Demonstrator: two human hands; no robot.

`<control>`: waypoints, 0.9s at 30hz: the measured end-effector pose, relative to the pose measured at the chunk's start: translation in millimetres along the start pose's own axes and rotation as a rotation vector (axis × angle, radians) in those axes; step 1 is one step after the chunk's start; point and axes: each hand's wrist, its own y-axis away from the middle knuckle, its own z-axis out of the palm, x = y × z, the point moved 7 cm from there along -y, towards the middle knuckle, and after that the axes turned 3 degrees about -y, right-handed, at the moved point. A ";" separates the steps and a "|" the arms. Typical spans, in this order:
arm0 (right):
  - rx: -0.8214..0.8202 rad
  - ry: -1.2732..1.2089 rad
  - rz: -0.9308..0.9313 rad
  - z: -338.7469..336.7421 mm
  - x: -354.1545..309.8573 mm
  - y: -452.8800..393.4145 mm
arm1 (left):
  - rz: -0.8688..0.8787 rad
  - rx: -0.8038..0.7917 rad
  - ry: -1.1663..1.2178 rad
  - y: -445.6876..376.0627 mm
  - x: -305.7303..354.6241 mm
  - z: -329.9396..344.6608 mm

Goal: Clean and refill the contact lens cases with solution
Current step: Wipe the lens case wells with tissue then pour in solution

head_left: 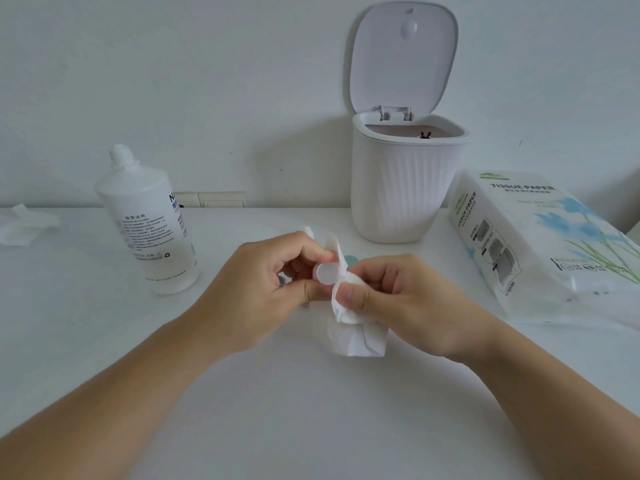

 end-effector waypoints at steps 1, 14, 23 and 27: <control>-0.035 0.015 0.022 1.8 1.1 0.6 | -0.007 -0.032 0.002 -0.3 0.0 0.9; 0.152 -0.121 -0.002 -14.8 -1.9 0.8 | 0.115 0.180 -0.046 13.1 19.0 4.0; 0.089 -0.137 0.028 -16.1 0.7 -1.1 | -0.023 0.163 0.146 0.9 3.3 -12.0; 0.161 -0.160 0.017 -25.1 0.6 -1.3 | -0.099 0.217 0.235 -3.5 -5.9 -28.5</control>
